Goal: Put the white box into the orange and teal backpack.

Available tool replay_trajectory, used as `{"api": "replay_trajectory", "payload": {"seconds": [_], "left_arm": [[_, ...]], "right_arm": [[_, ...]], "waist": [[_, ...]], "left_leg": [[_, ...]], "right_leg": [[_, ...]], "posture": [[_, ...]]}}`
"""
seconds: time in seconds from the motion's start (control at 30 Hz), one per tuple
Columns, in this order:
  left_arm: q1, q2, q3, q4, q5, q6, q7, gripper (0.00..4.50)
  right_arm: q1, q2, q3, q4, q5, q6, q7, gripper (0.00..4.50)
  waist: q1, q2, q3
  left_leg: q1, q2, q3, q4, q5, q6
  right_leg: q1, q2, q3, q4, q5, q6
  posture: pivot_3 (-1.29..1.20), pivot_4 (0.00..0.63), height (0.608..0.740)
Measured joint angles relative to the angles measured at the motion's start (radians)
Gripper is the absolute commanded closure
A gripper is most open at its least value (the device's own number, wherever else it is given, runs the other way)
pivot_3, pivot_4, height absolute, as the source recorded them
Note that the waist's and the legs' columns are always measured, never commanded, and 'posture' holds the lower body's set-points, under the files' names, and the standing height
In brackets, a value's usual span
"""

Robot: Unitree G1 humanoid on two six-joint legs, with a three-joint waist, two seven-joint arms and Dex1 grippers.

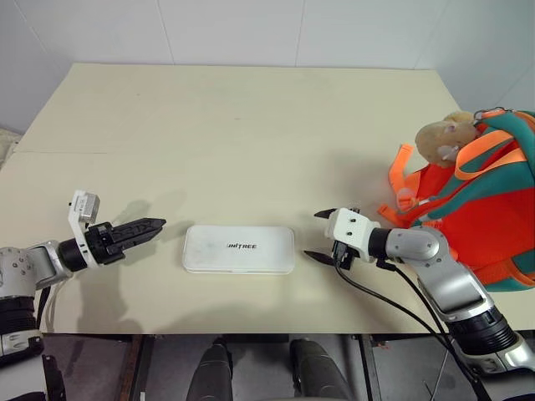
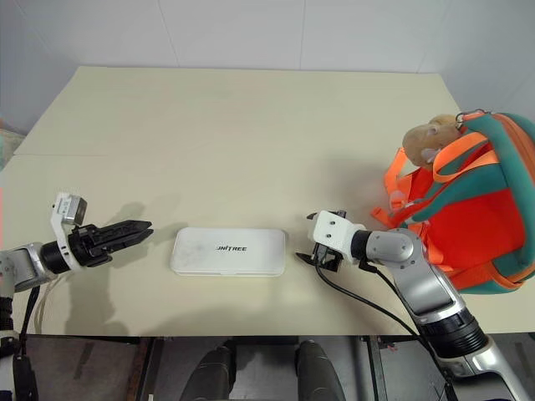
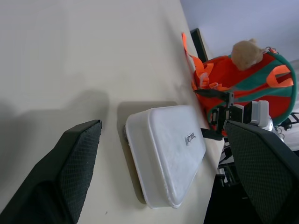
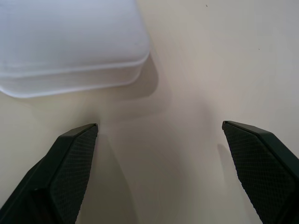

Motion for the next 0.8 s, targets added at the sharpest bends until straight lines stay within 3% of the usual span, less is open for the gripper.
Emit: {"api": "replay_trajectory", "payload": {"seconds": [0.3,0.8], "left_arm": [[-0.003,-0.005,-0.067,0.028,-0.003,0.008,-0.033,0.02],[-0.152,-0.031,-0.246,0.122,0.034,-0.033,-0.110,0.02]], "right_arm": [[0.000,0.005,0.008,0.009,-0.001,-0.020,0.020,0.00],[-0.065,0.053,0.040,0.070,-0.029,-0.064,0.028,0.00]], "waist": [[0.005,0.000,0.000],[0.005,0.000,0.000]], "left_leg": [[0.000,0.000,0.000,0.000,0.000,0.000],[0.000,0.000,0.000,0.000,0.000,-0.001]], "right_leg": [[0.000,0.000,0.000,0.000,0.000,0.000],[0.000,0.000,0.000,0.000,0.000,0.000]], "posture": [[0.00,0.150,0.740],[0.00,0.150,0.740]]}}
